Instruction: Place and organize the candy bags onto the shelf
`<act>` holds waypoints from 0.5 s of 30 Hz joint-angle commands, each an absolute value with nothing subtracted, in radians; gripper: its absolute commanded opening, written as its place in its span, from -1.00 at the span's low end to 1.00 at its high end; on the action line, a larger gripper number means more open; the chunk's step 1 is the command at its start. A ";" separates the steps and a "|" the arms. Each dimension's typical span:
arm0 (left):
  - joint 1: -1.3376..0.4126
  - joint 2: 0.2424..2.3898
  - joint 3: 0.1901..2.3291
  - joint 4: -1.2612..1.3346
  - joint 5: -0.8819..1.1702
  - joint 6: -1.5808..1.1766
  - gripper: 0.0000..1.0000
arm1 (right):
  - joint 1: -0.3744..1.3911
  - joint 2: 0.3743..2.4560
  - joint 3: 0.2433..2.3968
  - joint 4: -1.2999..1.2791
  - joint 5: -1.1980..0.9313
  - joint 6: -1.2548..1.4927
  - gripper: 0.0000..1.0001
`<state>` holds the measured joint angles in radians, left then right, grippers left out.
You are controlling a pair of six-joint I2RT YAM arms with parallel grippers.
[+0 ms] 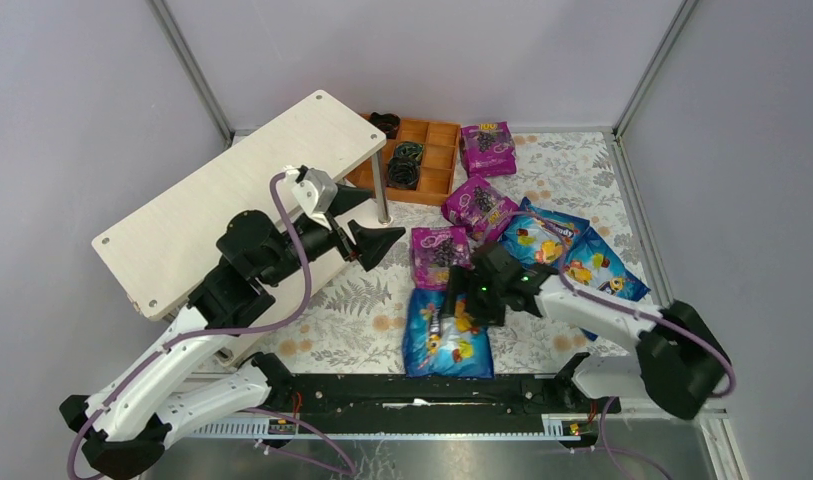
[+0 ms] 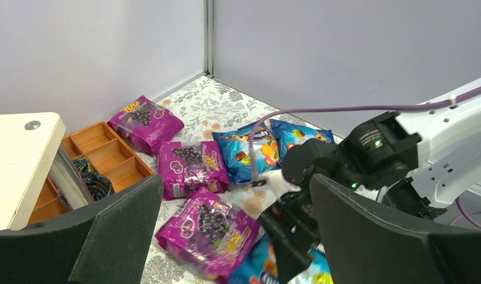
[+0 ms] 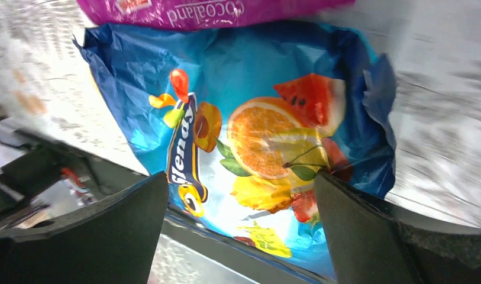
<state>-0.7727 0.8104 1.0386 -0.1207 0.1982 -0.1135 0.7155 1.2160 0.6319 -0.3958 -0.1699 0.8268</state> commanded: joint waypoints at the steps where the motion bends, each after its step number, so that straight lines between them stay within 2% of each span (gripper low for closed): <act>1: -0.765 0.816 1.039 -0.072 0.199 -0.117 0.97 | 0.820 1.415 0.725 -0.099 -0.253 0.946 1.00; 4: -0.765 0.818 1.035 -0.071 0.184 -0.113 0.97 | 0.879 1.535 0.862 -0.062 -0.252 0.942 1.00; 8: -0.765 0.819 1.035 -0.075 0.172 -0.106 0.97 | 0.885 1.564 0.925 -0.097 -0.264 0.883 1.00; 12: -0.764 0.815 1.037 -0.076 0.169 -0.107 0.98 | 0.862 1.479 0.875 -0.223 -0.226 0.731 1.00; 15: -0.761 0.811 1.041 -0.077 0.181 -0.115 0.97 | 0.740 1.398 0.753 -0.225 -0.326 0.661 1.00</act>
